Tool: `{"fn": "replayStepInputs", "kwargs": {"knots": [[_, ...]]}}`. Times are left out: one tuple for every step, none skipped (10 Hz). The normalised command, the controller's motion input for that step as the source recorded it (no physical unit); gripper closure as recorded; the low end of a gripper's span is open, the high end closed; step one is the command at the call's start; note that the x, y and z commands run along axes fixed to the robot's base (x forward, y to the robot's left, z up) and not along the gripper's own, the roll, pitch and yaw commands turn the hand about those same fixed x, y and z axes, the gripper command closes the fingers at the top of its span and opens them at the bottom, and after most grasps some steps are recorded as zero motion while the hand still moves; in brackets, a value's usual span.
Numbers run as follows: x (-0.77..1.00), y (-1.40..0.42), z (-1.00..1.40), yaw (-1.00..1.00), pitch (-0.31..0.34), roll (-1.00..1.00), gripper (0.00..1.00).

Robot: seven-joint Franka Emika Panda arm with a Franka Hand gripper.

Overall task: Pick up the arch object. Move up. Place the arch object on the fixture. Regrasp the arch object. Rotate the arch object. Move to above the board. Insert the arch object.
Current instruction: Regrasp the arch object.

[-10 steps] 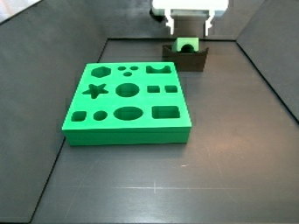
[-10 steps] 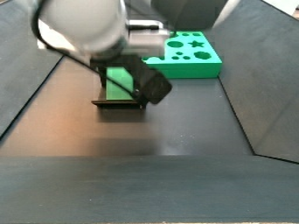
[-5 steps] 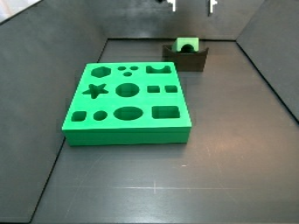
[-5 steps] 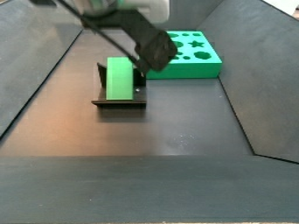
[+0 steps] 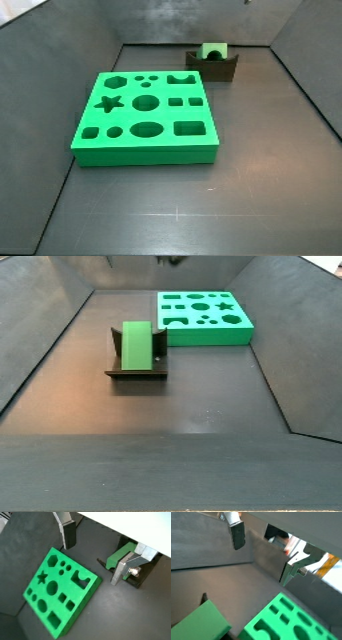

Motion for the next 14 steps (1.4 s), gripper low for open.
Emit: {"fn": "replayStepInputs", "kwargs": {"knots": [[-0.03,-0.05,0.05,0.03,0.029,1.00,0.00],[-0.03,-0.04,0.03,0.03,0.028,1.00,0.00],[-0.03,-0.04,0.01,0.03,0.022,1.00,0.00],[-0.04,-0.03,0.01,0.03,0.018,1.00,0.00],[-0.05,-0.03,0.02,0.03,0.011,1.00,0.00],[-0.05,-0.02,0.01,0.03,0.005,1.00,0.00],[-0.04,-0.02,0.00,0.03,-0.004,1.00,0.00],[-0.04,-0.02,0.00,0.04,-0.010,1.00,0.00],[-0.04,-0.02,0.01,0.04,-0.018,1.00,0.00],[-0.03,-0.02,0.00,0.04,-0.021,1.00,0.00],[-0.03,-0.02,0.00,0.04,-0.023,1.00,0.00],[-0.03,-0.01,0.01,0.04,-0.022,1.00,0.00],[-0.02,-0.02,0.02,0.04,-0.018,1.00,0.00],[-0.01,-0.02,0.01,0.04,-0.017,1.00,0.00]]}}
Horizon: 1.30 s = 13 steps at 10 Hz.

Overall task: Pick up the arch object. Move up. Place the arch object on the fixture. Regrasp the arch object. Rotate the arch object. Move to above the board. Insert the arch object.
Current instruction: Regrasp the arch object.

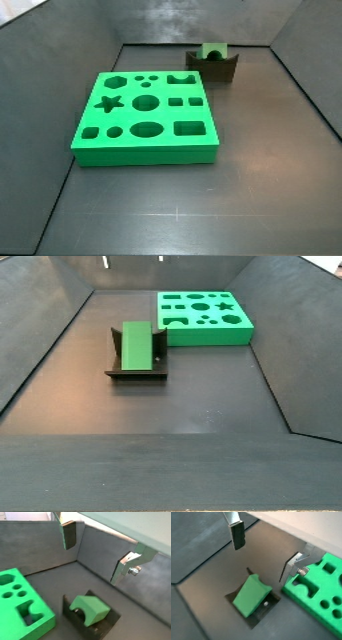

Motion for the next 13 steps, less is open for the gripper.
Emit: {"fn": "replayStepInputs", "kwargs": {"knots": [[0.01,-0.02,-0.01,0.04,-0.012,1.00,0.00],[0.02,-0.02,-0.01,0.05,-0.005,1.00,0.00],[0.04,-0.03,-0.01,0.05,0.006,1.00,0.00],[0.05,-0.03,-0.01,0.05,0.019,1.00,0.00],[0.07,-0.03,-0.01,0.06,0.044,1.00,0.00],[0.08,-0.03,-0.01,0.07,0.059,1.00,0.00],[0.09,-0.04,-0.01,0.08,0.099,0.98,0.00],[0.09,-0.04,-0.01,0.09,0.111,0.77,0.00],[0.09,-0.04,-0.02,0.10,0.111,0.58,0.00],[0.09,-0.03,-0.01,0.12,0.104,0.33,0.00],[0.08,-0.02,0.00,0.13,0.084,0.23,0.00],[0.03,0.08,-1.00,0.09,0.040,0.28,0.00],[0.03,0.08,-1.00,0.09,0.016,0.26,0.00]]}}
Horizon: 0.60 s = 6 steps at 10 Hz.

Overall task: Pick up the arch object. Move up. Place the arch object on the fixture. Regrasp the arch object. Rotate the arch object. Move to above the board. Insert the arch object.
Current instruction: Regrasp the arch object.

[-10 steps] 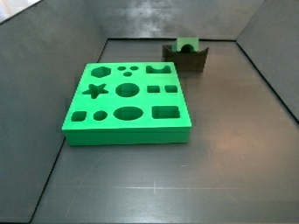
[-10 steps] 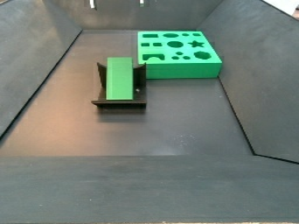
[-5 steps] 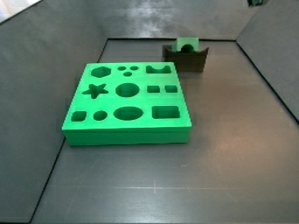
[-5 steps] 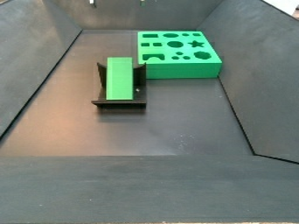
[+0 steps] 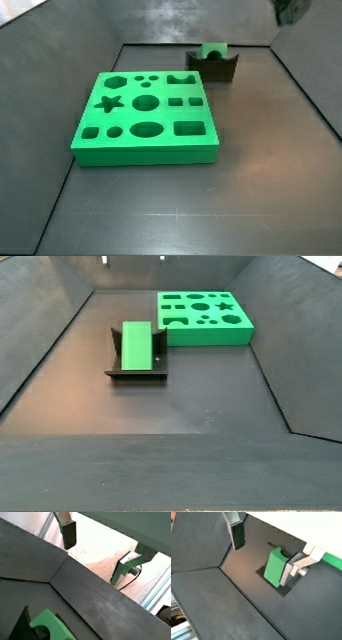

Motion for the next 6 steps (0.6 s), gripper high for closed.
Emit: {"fn": "replayStepInputs", "kwargs": {"knots": [[0.04,0.07,-1.00,0.09,0.004,0.21,0.00],[0.05,0.06,-1.00,0.09,-0.016,0.15,0.00],[0.06,0.06,-1.00,0.08,-0.030,0.11,0.00],[0.07,0.05,-1.00,0.07,-0.044,0.08,0.00],[0.08,0.05,-1.00,0.06,-0.056,0.07,0.00],[0.08,0.05,-1.00,0.05,-0.063,0.06,0.00]]}}
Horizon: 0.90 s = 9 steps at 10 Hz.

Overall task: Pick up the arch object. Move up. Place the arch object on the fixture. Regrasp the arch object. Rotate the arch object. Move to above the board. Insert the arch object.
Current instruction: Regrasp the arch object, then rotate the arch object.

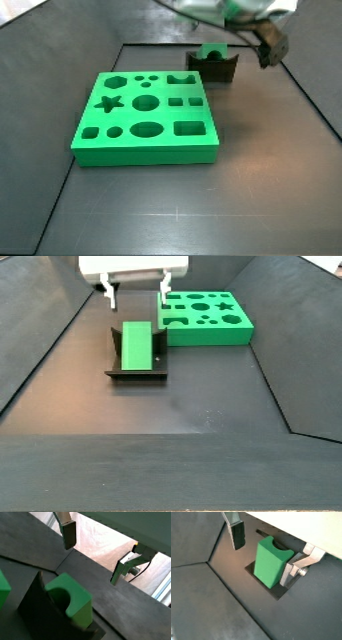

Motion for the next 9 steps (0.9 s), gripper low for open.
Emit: {"fn": "replayStepInputs", "kwargs": {"knots": [[0.10,0.04,-1.00,0.03,-0.065,0.06,0.00],[0.11,0.03,-1.00,0.02,-0.061,0.06,0.00],[0.10,0.03,-0.89,0.01,-0.055,0.06,0.00],[0.09,0.01,-0.73,0.00,-0.055,0.06,0.00],[0.07,0.01,-0.54,0.00,-0.051,0.06,0.00],[0.07,0.01,-0.39,0.00,-0.042,0.06,0.00],[0.07,0.01,-0.24,0.00,-0.038,0.05,0.00],[0.00,0.00,0.00,0.00,0.000,0.00,1.00],[-0.86,0.12,1.00,0.00,0.000,0.00,1.00]]}}
